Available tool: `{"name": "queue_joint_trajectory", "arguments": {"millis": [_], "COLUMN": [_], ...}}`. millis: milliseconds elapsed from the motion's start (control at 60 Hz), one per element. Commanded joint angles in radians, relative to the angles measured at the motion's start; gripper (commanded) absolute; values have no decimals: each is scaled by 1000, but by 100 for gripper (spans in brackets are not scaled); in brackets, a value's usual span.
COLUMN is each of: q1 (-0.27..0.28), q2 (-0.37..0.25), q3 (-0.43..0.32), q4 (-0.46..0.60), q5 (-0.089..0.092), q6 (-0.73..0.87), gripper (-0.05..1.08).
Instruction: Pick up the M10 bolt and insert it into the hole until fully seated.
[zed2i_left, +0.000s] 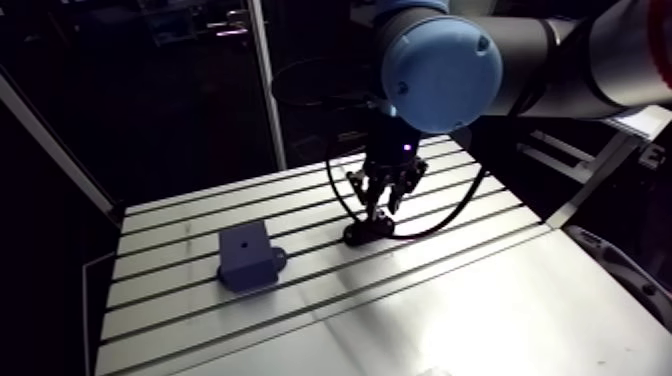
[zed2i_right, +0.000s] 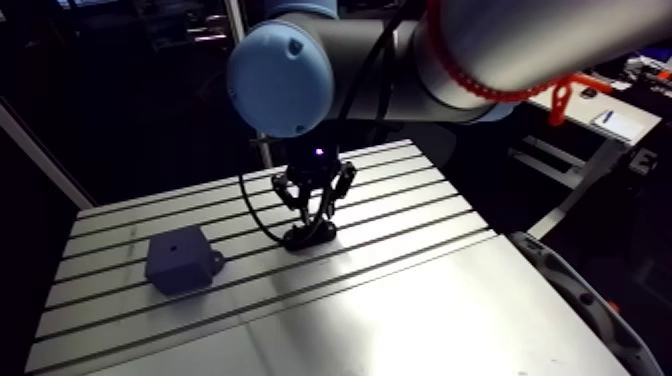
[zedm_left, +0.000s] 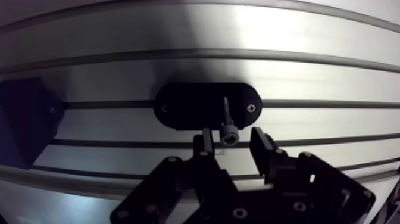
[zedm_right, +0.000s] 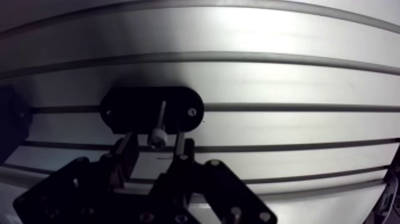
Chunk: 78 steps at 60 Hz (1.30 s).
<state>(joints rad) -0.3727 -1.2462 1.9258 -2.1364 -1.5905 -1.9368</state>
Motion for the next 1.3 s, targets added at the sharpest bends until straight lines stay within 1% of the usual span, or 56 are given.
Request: {"name": "queue_joint_trajectory", "arguments": {"millis": [17, 800, 1300], "q1": [1, 1, 1], "q2": [3, 3, 3], "q3": [0, 5, 6], "q4": [0, 2, 2], "q5": [1, -1, -3], "q6": [0, 13, 14], "gripper": [54, 55, 59]}}
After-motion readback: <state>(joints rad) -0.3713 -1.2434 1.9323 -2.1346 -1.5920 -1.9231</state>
